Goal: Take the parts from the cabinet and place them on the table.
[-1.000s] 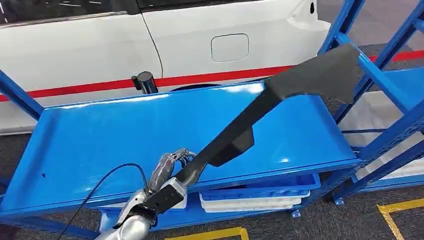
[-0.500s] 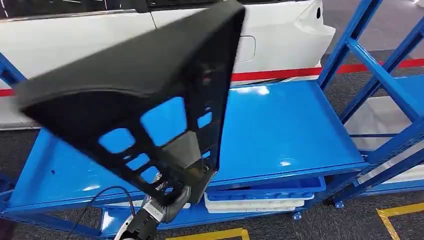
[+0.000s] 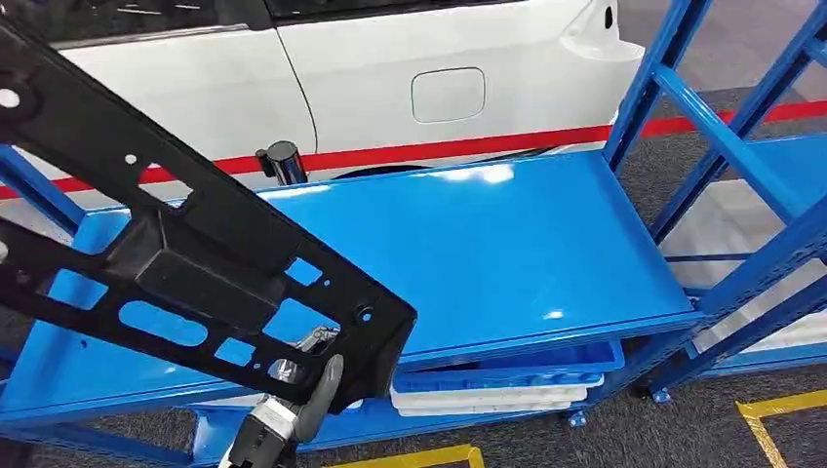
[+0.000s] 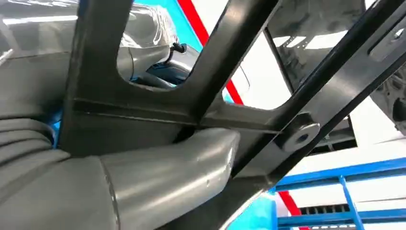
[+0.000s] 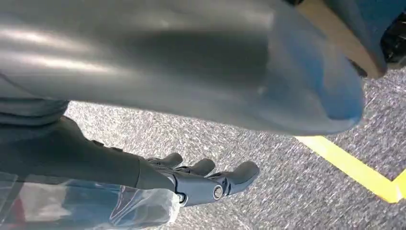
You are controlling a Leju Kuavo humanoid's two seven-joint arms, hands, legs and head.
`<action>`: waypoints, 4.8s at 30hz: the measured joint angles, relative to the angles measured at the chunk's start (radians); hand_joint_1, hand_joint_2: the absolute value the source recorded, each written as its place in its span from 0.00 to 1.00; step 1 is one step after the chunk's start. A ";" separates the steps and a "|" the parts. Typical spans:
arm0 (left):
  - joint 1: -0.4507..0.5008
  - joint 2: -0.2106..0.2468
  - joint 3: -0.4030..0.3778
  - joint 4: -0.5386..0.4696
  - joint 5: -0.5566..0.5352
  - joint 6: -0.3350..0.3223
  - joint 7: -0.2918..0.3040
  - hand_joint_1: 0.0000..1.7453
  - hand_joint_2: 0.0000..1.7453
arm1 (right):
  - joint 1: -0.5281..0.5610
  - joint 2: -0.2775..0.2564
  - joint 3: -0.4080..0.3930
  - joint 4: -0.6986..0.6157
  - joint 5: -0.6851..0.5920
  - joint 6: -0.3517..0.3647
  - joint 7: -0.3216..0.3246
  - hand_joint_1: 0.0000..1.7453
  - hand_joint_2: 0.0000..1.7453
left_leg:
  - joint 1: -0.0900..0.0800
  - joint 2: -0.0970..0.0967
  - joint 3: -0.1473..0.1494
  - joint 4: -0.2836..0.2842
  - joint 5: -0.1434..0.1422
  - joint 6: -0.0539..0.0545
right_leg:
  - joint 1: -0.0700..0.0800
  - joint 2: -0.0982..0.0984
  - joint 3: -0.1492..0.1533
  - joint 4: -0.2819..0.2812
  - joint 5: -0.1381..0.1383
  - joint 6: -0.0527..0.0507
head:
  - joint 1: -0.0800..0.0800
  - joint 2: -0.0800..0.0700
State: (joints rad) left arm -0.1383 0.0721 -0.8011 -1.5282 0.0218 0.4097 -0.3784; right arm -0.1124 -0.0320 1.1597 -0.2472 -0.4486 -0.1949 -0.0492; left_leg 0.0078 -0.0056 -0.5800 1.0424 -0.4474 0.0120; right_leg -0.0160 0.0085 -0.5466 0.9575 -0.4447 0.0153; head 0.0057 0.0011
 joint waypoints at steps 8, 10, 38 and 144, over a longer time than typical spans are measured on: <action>0.005 0.000 0.008 -0.003 -0.006 0.010 -0.001 1.00 0.00 | -0.001 0.005 0.000 0.000 -0.001 -0.001 0.010 0.00 0.00 | -0.002 0.000 0.040 -0.096 0.023 0.040 | 0.005 -0.002 -0.039 0.082 -0.058 0.034 | 0.005 0.000; 0.006 0.000 0.008 -0.005 -0.021 0.012 0.002 1.00 0.00 | 0.001 0.006 0.000 0.000 -0.001 -0.001 0.010 0.00 0.00 | -0.003 0.002 0.039 -0.095 0.023 0.042 | 0.004 -0.002 -0.119 0.255 -0.136 0.040 | 0.006 0.000; 0.003 0.005 -0.002 -0.053 -0.122 0.015 0.128 1.00 0.00 | -0.002 0.027 0.001 -0.005 -0.013 -0.015 0.028 0.00 0.00 | 0.002 0.000 0.045 -0.095 0.020 0.035 | 0.007 -0.002 -0.022 0.043 -0.032 0.030 | 0.003 0.000; -0.009 0.022 -0.018 -0.102 -0.106 -0.034 0.161 1.00 0.00 | -0.006 0.029 0.003 -0.014 -0.030 0.014 0.042 0.00 0.00 | -0.001 -0.029 0.004 -0.097 0.066 0.003 | 0.000 0.029 0.070 -0.029 -0.030 0.005 | 0.008 0.000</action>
State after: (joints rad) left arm -0.1476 0.0938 -0.8186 -1.6304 -0.0839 0.3761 -0.2178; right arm -0.1187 -0.0030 1.1627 -0.2617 -0.4788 -0.1812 -0.0073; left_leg 0.0070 -0.0345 -0.5757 0.9453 -0.3817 0.0146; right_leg -0.0165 0.0371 -0.4762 0.9281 -0.4749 0.0199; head 0.0137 0.0011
